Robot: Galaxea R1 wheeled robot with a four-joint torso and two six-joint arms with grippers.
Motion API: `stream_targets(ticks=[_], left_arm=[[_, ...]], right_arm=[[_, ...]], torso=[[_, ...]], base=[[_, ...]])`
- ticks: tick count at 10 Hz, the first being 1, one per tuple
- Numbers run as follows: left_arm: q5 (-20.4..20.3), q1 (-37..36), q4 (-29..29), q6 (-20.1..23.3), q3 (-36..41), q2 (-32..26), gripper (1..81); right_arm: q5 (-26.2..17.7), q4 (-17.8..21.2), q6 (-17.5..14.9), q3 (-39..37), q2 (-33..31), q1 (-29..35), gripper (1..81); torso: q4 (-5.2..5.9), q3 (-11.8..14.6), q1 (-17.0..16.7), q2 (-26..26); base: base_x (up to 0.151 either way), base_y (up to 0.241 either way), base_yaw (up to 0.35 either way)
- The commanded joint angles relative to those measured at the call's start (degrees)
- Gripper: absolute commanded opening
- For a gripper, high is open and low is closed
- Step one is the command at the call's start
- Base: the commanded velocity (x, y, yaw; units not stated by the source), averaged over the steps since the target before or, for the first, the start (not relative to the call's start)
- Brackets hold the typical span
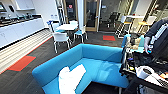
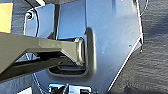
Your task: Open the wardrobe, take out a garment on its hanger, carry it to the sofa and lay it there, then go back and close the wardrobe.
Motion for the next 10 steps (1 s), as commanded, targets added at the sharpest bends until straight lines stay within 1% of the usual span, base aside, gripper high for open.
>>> stream_targets(ticks=[1, 4, 10], left_arm=[[1.65, -1.03, 0.93, 0.28, 0.35, -0.24, 81.1], [1.56, -1.03, 0.84, 0.19, 0.44, -0.33, 81.1], [1.47, -1.03, 0.84, 0.19, 0.35, -0.33, 81.1]], right_arm=[[-3.56, -0.24, -0.13, 0.18, -0.07, 0.42, 81.1], [-3.56, -0.24, -0.13, 0.09, -0.07, 0.34, 81.1], [-3.56, -0.41, 0.04, 0.0, 0.02, 0.51, 81.1]], torso=[[0.0, 0.0, -0.01, 0.0], [0.0, 0.0, -0.01, -0.02], [0.0, 0.0, 0.0, -0.02]], base=[[0.0, 0.0, 0.0], [0.0, 0.0, 0.123], [0.0, 0.0, 0.199]])
